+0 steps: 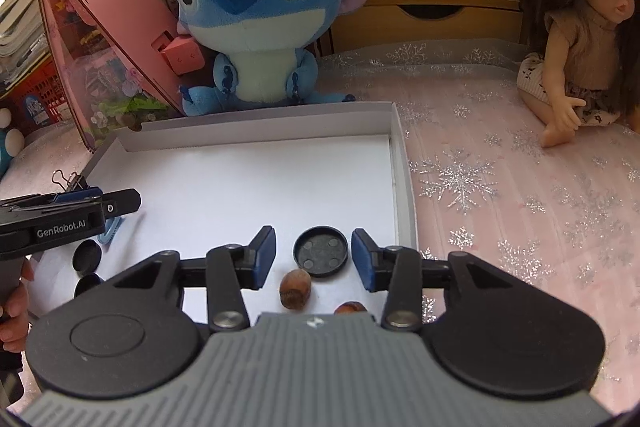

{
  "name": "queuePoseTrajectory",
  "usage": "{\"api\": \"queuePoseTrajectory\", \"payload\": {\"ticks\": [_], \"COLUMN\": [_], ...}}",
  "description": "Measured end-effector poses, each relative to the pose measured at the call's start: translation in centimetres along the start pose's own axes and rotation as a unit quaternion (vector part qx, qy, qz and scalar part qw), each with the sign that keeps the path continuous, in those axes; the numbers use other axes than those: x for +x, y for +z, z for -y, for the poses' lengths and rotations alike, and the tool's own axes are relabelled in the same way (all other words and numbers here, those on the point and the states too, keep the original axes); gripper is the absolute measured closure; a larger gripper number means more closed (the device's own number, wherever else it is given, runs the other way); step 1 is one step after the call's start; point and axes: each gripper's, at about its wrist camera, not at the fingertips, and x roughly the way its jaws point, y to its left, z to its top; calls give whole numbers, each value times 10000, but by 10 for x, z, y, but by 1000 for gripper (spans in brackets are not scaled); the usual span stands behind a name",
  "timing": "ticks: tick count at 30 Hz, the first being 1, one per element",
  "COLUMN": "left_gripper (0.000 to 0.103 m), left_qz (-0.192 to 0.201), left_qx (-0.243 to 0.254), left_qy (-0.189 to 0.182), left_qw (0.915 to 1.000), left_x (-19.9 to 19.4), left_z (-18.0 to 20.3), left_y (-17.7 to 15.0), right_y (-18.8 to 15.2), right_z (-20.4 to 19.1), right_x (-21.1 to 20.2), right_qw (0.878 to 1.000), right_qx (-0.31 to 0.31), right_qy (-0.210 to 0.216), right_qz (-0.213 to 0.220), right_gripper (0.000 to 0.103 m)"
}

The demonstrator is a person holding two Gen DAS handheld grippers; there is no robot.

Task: Organize rigid objects
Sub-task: 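Open both tools to release the red marker and black lid into the tray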

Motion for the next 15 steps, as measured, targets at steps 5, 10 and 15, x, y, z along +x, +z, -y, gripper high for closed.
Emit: {"api": "queuePoseTrajectory", "payload": {"ticks": [5, 10, 15], "left_gripper": [28, 28, 25], "left_qz": [263, 508, 685], "left_qx": [23, 154, 307], "left_qy": [-225, -276, -558], "left_qw": [9994, 9982, 9956], "left_x": [-25, -53, -86], "left_z": [3, 7, 10], "left_y": [-10, -20, -38], "right_y": [-5, -14, -30], "right_z": [2, -1, -5], "right_x": [-17, -40, -65], "right_qw": [9997, 9981, 9952], "right_qx": [-38, -273, -552], "right_qy": [57, 156, 316], "right_qz": [252, 522, 739], "right_gripper": [35, 27, 23]}}
